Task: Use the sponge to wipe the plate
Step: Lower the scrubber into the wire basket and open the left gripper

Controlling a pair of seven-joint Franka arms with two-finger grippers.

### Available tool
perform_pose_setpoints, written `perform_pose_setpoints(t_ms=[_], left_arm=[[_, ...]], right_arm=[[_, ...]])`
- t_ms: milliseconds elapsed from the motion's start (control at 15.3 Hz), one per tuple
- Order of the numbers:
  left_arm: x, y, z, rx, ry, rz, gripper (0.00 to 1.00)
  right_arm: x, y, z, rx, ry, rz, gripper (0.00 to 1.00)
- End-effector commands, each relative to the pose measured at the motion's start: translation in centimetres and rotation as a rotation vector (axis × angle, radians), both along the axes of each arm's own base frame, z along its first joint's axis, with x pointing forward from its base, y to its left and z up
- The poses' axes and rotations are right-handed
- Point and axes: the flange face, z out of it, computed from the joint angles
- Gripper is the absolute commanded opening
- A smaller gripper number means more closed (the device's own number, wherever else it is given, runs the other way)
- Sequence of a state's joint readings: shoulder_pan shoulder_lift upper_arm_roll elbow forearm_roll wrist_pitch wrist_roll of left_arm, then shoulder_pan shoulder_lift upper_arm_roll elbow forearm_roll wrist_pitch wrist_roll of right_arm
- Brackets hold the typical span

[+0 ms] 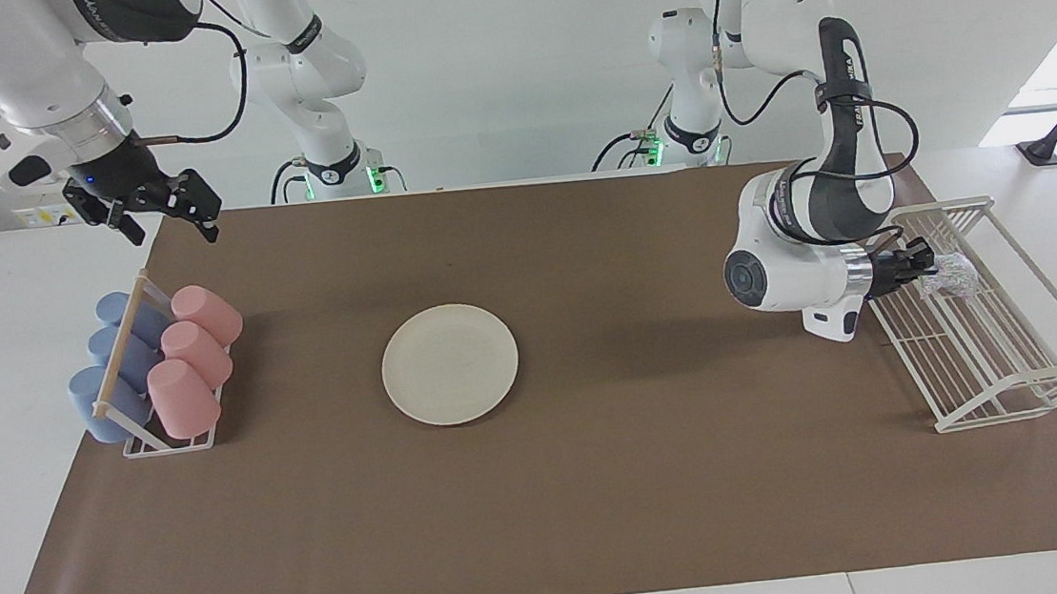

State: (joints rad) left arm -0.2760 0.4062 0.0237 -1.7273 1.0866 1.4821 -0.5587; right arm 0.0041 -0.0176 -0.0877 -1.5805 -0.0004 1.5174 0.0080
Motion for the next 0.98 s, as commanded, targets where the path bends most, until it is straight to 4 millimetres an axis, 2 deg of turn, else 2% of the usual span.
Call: perform_pose_setpoints(t_ms=[0,655,786,852,917], left_arm=[[0.2,0.5,0.2,-0.015,-0.021,0.003,1.0],[0.4,0.2,0.7,-0.023,-0.026,0.004,1.0],[0.8,-0.4,2.3,-0.096,-0.052,0.034,1.0],[1.1,-0.8,4.0,-0.187,-0.077,0.076,1.0],[1.5,-0.3,6.9,-0.29,-0.108,0.119,1.0]], right_arm=[[0.3,-0.1,0.1,0.017,-0.013,-0.007,1.0],[0.2,-0.1,0.2,0.017,-0.012,-0.008,1.0],[0.2,-0.1,0.2,0.017,-0.012,-0.008,1.0],[0.2,-0.1,0.1,0.017,-0.01,-0.008,1.0],[0.2,0.0,0.2,0.017,-0.012,-0.007,1.0]])
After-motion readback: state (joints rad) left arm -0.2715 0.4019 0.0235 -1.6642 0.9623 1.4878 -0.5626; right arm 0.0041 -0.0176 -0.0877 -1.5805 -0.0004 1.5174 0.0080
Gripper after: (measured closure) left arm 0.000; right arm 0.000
